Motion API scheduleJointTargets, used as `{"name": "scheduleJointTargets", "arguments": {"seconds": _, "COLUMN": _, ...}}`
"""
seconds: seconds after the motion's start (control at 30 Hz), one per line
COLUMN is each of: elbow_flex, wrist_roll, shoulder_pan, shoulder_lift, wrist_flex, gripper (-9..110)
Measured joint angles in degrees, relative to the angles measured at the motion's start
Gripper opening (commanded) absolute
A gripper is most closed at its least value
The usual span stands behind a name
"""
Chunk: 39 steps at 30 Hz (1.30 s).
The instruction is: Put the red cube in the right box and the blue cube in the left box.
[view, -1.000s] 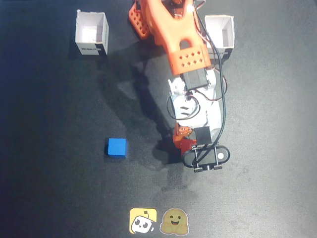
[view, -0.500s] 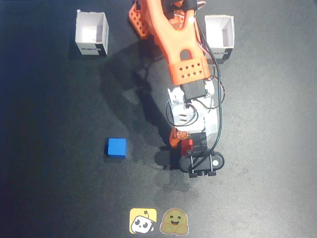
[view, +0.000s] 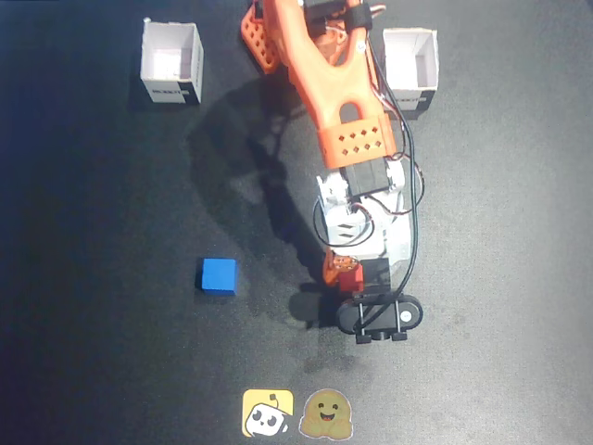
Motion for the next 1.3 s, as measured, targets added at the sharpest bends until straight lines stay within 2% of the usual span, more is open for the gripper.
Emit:
{"name": "scheduleJointTargets", "arguments": {"seconds": 0.3, "elbow_flex": 0.00, "wrist_roll": 0.09, "shoulder_pan": 0.35, "shoulder_lift": -1.32, "wrist_flex": -0.35, "gripper": 9}}
{"name": "scheduleJointTargets", "arguments": {"seconds": 0.53, "elbow_flex": 0.00, "wrist_roll": 0.09, "shoulder_pan": 0.79, "shoulder_lift": -1.05, "wrist_flex": 0.88, "gripper": 9}}
{"name": "scheduleJointTargets", "arguments": {"seconds": 0.77, "elbow_flex": -0.97, "wrist_roll": -2.02, "shoulder_pan": 4.75, "shoulder_lift": 6.15, "wrist_flex": 8.44, "gripper": 9}}
{"name": "scheduleJointTargets", "arguments": {"seconds": 1.3, "elbow_flex": 7.03, "wrist_roll": -13.27, "shoulder_pan": 26.46, "shoulder_lift": 28.74, "wrist_flex": 18.81, "gripper": 9}}
